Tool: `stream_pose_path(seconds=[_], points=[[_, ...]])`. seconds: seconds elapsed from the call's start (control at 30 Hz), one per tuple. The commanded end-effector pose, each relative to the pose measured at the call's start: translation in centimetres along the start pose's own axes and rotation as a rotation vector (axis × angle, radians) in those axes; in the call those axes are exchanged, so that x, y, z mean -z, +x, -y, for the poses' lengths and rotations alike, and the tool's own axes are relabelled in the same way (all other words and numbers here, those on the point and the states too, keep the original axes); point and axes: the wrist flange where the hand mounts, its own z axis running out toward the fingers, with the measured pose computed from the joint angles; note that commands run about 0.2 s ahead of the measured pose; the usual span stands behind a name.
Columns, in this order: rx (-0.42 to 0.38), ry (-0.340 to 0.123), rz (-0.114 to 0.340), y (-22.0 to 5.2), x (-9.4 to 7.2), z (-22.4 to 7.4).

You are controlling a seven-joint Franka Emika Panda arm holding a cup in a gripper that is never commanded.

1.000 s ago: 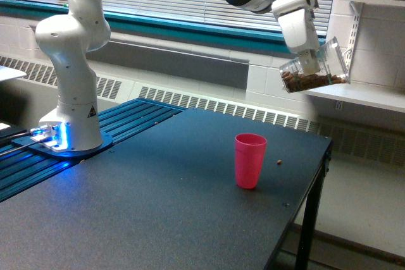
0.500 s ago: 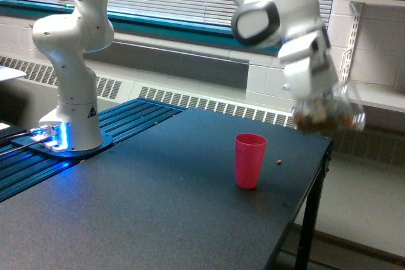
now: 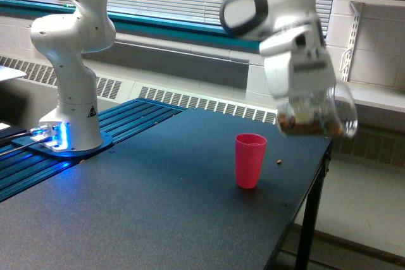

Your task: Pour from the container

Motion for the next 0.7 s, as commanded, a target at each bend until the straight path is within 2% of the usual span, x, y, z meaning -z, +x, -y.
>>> stream_pose_path(seconds=[0.03, 0.1, 0.23, 0.37, 0.47, 0.7], points=[[0.032, 0.024, -0.028, 0.8, 5.8, 2.5], [0.043, 0.009, -0.022, 1.2, 7.6, 2.6], [0.055, -0.015, -0.013, 1.2, 10.0, 2.9], [0.059, -0.037, -0.008, 0.3, 13.2, 3.4], [0.056, -0.060, 0.002, -1.1, 15.5, 3.7], [0.046, -0.110, 0.030, -5.3, 19.1, 3.7]])
